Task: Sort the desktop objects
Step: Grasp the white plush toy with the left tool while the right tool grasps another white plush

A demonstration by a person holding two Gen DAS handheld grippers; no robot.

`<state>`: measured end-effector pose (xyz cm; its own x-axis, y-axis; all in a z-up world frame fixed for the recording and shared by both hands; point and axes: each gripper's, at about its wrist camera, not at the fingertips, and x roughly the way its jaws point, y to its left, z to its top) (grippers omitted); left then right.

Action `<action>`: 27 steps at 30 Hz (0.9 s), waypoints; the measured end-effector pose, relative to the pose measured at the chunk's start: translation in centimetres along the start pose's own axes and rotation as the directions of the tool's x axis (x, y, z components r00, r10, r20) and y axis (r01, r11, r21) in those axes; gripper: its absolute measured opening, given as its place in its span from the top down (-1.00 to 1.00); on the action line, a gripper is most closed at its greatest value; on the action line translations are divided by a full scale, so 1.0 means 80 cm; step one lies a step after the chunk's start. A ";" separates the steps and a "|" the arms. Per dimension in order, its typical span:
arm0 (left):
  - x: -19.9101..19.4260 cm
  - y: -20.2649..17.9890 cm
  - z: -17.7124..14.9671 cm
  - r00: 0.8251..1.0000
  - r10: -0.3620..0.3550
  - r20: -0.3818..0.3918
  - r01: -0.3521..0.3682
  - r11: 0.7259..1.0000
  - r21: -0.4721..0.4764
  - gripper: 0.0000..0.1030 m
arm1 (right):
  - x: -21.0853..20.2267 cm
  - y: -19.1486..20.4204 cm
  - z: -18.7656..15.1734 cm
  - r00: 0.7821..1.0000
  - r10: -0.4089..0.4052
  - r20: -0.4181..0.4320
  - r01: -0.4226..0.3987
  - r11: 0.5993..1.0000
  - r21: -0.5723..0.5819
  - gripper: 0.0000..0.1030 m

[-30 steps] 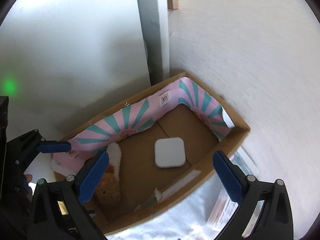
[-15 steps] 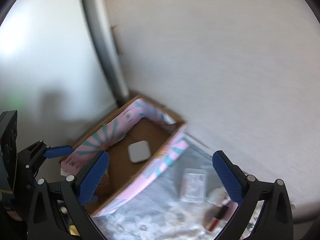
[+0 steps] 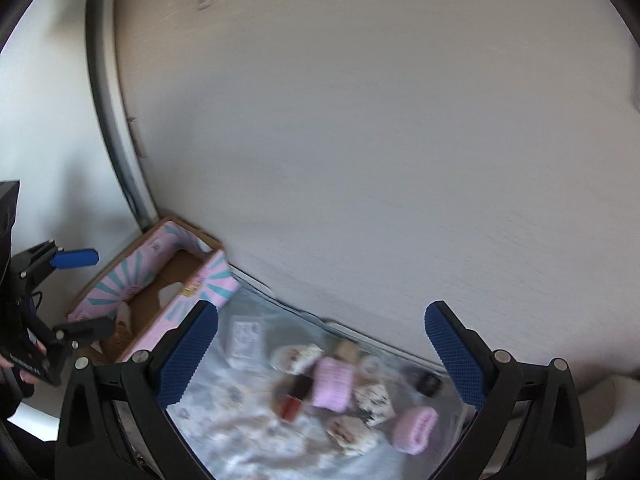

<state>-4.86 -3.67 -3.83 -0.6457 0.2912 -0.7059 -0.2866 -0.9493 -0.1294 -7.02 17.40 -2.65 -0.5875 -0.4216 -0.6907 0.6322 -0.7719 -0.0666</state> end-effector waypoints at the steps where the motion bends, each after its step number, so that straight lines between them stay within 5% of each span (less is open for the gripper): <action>1: 0.008 -0.007 0.003 1.000 -0.013 -0.004 0.013 1.000 0.010 -1.00 | -0.001 -0.005 -0.006 1.000 -0.004 -0.007 0.004 1.000 0.009 -1.00; 9: 0.098 -0.056 0.011 0.988 -0.106 -0.116 0.113 0.992 0.049 -1.00 | 0.028 -0.050 -0.085 0.992 -0.031 -0.122 0.040 0.997 0.072 -1.00; 19: 0.276 -0.075 -0.020 0.955 -0.070 -0.289 0.107 0.988 0.114 -0.91 | 0.131 -0.061 -0.214 0.967 0.026 -0.254 0.022 0.983 0.184 -1.00; 27: 0.331 -0.065 -0.035 0.941 -0.029 -0.336 0.083 0.985 0.150 -0.82 | 0.178 -0.061 -0.244 0.968 0.031 -0.249 0.021 0.979 0.202 -0.99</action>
<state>-18.47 8.61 -23.81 -0.3620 0.2613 -0.8948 -0.4426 -0.8930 -0.0817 -8.60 24.47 -26.18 -0.4234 -0.3136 -0.8499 0.5046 -0.8608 0.0663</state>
